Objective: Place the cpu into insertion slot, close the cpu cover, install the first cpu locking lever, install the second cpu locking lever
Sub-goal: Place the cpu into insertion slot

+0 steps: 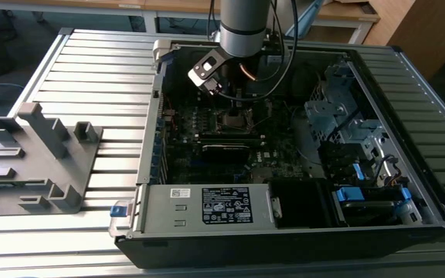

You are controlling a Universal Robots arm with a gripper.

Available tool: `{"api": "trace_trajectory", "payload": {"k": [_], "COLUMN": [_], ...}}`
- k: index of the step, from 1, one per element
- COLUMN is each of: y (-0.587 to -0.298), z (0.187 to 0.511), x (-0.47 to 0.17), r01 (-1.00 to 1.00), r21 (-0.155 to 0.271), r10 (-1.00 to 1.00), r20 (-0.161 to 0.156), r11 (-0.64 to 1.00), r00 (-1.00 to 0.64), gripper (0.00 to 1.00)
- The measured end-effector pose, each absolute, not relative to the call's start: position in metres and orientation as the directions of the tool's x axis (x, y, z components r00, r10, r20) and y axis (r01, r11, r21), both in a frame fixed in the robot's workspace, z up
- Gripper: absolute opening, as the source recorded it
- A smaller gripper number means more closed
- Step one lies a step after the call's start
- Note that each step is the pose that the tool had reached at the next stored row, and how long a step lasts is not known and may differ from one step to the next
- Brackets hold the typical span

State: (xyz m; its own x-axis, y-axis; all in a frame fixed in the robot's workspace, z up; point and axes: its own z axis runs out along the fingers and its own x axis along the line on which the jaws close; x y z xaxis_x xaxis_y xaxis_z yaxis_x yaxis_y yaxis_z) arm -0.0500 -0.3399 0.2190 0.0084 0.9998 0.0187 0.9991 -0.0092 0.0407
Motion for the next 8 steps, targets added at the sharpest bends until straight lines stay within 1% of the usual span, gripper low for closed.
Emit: {"api": "trace_trajectory", "payload": {"k": [8], "y": [-0.3400], "z": [0.2192], "x": [-0.0477], "r01": [0.999], "r21": [0.041], "r10": [1.000], "r20": [0.018], "r11": [-0.009], "r00": [0.008], "gripper": [0.11]}}
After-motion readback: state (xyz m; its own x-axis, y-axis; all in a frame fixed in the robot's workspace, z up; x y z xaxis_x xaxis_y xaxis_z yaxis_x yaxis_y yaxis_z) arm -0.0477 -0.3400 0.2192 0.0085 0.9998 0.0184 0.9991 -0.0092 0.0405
